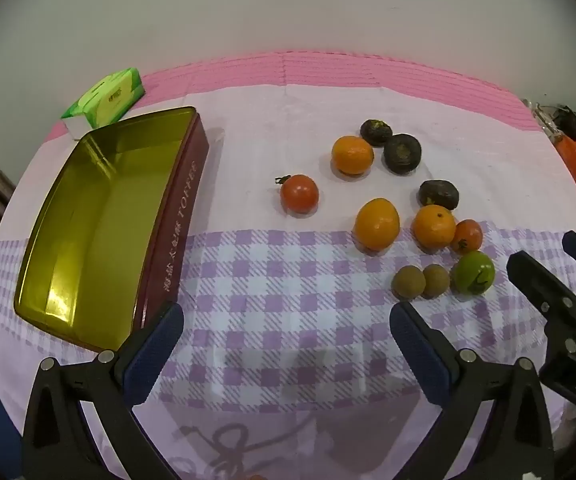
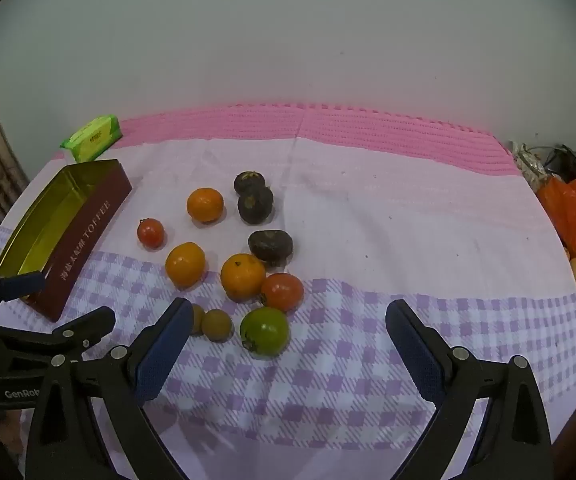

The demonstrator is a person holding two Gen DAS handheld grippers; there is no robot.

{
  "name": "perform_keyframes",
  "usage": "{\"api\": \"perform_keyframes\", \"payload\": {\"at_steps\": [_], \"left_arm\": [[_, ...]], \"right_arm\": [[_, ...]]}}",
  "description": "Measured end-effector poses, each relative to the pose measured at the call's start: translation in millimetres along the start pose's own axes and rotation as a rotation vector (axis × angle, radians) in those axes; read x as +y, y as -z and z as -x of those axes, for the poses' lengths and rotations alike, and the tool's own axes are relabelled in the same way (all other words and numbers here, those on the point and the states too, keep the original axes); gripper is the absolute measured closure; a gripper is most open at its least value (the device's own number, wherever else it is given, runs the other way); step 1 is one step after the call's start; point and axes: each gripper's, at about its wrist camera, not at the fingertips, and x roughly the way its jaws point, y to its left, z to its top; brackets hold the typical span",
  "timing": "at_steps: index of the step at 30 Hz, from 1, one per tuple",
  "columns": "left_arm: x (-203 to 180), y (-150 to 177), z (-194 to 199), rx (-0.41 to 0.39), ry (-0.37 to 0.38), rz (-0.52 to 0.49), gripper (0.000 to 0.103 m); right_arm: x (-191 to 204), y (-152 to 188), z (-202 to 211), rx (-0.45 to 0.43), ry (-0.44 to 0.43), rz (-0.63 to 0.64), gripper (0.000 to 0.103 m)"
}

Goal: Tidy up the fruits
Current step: 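Reach right tool toward green tomato while left tool moves toward large orange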

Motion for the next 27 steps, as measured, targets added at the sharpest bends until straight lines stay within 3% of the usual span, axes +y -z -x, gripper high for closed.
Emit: {"api": "perform_keyframes", "payload": {"at_steps": [10,14,27], "left_arm": [[5.8,2.6,-1.7,0.014,0.002,-0.019,0.003],[7.3,5.1,-3.7,0.012,-0.016,0.017,0.004],[3.4,3.5,4.2,-0.007,0.036,0.02,0.006]], "right_arm": [[0.1,2.1,-5.6,0.018,-0.013,0.008,0.008],[3.6,2.2,-4.1,0.018,-0.02,0.009,0.008],[7.2,2.3,-5.5,0.028,-0.025,0.021,0.008]]}}
